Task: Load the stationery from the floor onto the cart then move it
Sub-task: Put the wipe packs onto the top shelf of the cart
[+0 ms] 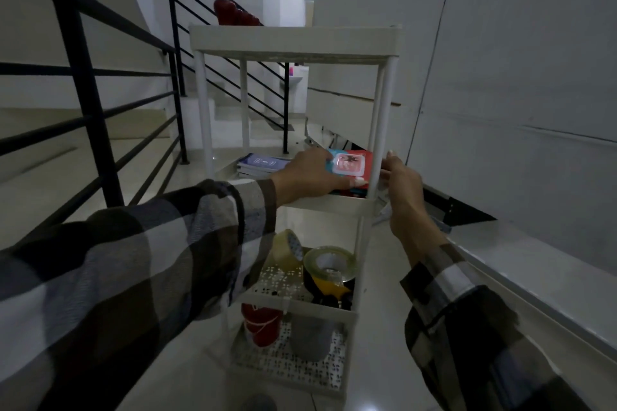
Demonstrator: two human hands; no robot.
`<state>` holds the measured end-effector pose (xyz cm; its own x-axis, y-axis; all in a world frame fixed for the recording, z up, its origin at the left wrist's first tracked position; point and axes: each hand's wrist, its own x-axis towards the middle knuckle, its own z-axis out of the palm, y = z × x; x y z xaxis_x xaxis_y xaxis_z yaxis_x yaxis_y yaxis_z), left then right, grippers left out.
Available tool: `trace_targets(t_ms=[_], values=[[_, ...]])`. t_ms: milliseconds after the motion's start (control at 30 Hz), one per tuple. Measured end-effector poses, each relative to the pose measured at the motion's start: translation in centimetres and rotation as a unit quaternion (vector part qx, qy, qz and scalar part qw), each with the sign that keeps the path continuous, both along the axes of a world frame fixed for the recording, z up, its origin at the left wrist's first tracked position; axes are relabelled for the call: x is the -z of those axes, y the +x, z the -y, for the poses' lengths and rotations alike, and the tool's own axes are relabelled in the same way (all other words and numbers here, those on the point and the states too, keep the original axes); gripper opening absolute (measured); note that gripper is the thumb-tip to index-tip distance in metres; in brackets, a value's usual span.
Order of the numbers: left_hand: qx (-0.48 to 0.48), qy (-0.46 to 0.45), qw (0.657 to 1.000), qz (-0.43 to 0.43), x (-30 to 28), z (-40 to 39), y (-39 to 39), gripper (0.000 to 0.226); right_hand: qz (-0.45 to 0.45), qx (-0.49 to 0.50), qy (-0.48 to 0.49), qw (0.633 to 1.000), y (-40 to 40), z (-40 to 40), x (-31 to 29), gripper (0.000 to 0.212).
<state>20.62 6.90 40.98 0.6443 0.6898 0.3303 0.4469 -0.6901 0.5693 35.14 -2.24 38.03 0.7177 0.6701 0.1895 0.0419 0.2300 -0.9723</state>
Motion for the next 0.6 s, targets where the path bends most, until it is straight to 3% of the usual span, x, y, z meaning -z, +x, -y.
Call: trace_targets(t_ms=[233,400,500,600], values=[[-0.006,0.040,0.999,0.011,0.8,0.4,-0.1,0.070,-0.013,-0.005,0.000,1.000,-0.9,-0.1,-0.3,0.041],[-0.057,0.090,0.992,0.071,2.4,0.9,-2.3,0.096,0.002,0.115,-0.008,0.993,-0.5,-0.7,1.9,0.044],[-0.073,0.178,0.974,0.120,5.9,2.0,-5.5,0.083,-0.002,0.164,-0.052,0.985,0.2,-0.5,4.9,0.044],[-0.079,0.259,0.955,0.120,11.0,3.3,-9.4,0.073,-0.135,0.164,-0.102,0.972,1.1,-0.8,10.0,0.050]])
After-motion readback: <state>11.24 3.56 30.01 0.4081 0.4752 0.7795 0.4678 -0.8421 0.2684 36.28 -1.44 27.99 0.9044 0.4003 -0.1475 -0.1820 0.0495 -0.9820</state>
